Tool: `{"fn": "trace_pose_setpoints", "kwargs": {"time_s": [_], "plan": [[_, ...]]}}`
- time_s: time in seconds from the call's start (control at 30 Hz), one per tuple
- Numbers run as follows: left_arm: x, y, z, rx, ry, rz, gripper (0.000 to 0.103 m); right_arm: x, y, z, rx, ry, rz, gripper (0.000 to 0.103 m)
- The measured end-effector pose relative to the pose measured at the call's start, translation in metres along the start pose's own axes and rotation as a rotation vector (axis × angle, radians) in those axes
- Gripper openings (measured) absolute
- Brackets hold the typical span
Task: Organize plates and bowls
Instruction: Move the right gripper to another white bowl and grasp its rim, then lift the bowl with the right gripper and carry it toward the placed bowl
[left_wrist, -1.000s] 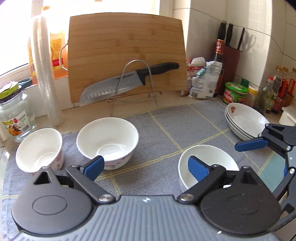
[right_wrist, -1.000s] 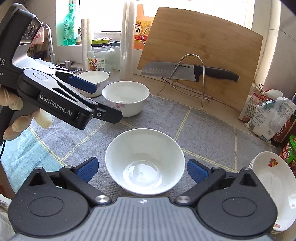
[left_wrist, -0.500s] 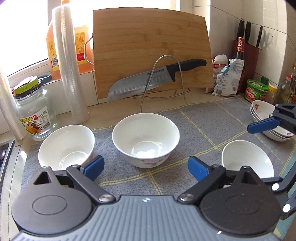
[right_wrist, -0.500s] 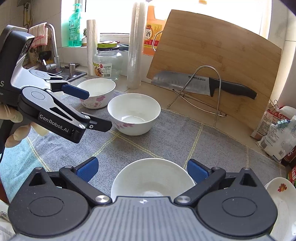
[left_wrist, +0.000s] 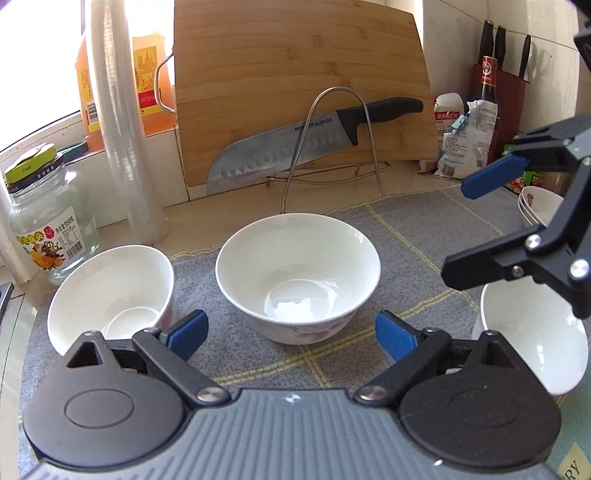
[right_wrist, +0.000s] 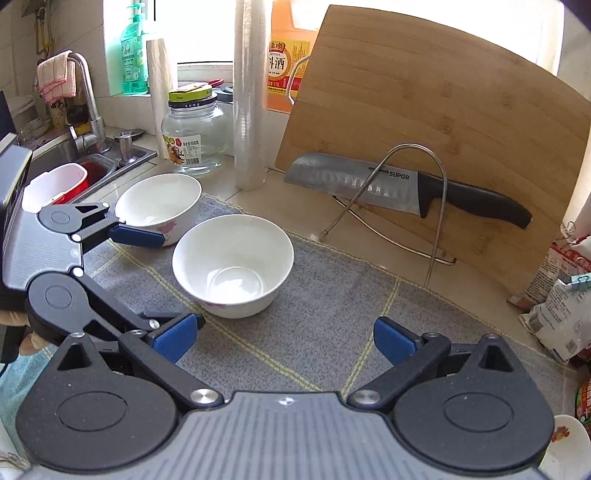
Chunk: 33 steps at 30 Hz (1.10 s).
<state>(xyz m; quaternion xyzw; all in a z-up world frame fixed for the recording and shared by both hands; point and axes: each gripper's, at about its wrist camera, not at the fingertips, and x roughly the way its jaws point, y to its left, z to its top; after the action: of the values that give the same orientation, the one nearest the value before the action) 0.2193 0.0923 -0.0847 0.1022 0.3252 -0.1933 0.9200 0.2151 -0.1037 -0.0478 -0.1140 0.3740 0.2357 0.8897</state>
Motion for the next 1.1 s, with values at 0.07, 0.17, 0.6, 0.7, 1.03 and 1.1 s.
{"fn": "trace_pose_setpoints", "kwargs": {"time_s": [0.07,0.17,0.6,0.7,1.03,1.1], "plan": [[0.005,-0.001,0.0,0.003,0.007,0.01,0.097,0.01,-0.004,0.008,0.011,0.01,0.031,0.103],[0.011,-0.003,0.0,0.01,0.01,0.012,0.097,0.025,-0.007,0.019,0.013,0.025,0.065,0.102],[0.022,-0.005,0.003,0.025,-0.01,0.04,0.096,0.078,-0.004,0.047,-0.024,0.104,0.169,0.088],[0.022,-0.004,0.004,0.023,-0.012,0.032,0.096,0.086,-0.003,0.049,-0.027,0.118,0.176,0.085],[0.024,-0.002,0.005,0.019,-0.019,0.005,0.094,0.098,-0.005,0.053,-0.005,0.126,0.209,0.077],[0.024,-0.003,0.005,0.02,-0.021,0.004,0.094,0.099,-0.005,0.053,-0.002,0.126,0.214,0.075]]}}
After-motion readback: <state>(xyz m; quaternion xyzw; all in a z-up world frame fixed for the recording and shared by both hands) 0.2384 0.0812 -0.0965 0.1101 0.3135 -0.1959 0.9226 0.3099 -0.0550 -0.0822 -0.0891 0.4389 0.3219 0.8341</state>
